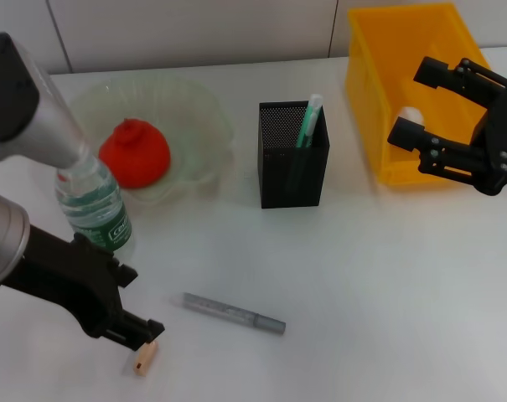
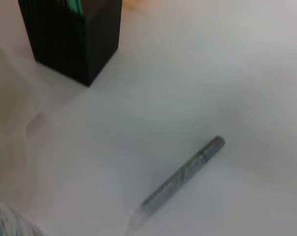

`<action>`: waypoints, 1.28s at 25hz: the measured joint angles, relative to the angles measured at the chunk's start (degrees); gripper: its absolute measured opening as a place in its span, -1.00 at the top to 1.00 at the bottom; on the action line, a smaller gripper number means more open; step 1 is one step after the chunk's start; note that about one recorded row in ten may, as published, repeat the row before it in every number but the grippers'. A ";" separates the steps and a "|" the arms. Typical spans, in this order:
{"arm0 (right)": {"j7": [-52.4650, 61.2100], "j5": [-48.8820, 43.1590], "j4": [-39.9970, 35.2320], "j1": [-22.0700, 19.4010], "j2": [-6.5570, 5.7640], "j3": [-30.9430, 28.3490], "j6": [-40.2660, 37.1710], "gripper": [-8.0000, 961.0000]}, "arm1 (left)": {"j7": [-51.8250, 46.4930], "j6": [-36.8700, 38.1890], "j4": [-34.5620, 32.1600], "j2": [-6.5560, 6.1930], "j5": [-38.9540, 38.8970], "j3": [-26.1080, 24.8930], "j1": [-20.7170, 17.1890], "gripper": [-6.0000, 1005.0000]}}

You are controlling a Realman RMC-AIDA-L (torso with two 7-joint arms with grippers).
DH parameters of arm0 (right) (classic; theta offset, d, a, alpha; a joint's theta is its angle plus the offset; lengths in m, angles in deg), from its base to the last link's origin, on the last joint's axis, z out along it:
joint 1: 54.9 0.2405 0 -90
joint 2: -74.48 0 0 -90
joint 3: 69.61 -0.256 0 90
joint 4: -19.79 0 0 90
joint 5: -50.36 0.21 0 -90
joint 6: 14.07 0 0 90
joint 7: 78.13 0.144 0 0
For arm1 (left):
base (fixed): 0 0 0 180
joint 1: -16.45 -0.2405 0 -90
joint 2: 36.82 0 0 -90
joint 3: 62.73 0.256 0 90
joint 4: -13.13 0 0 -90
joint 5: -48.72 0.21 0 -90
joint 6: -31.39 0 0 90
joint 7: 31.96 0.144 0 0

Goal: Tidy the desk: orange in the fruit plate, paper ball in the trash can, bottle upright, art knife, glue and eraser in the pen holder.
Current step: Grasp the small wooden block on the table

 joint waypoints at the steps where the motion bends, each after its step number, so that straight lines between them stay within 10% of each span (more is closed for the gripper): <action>1: -0.01 0.03 0.10 0.12 0.05 -0.04 0.00 -0.70 | 0.00 0.00 0.00 0.00 0.00 0.00 0.00 -0.53; 32: -0.80 0.36 6.72 2.82 -0.04 -0.57 0.01 -0.70 | -14.66 -6.64 -3.98 0.21 12.74 20.11 -1.62 -0.51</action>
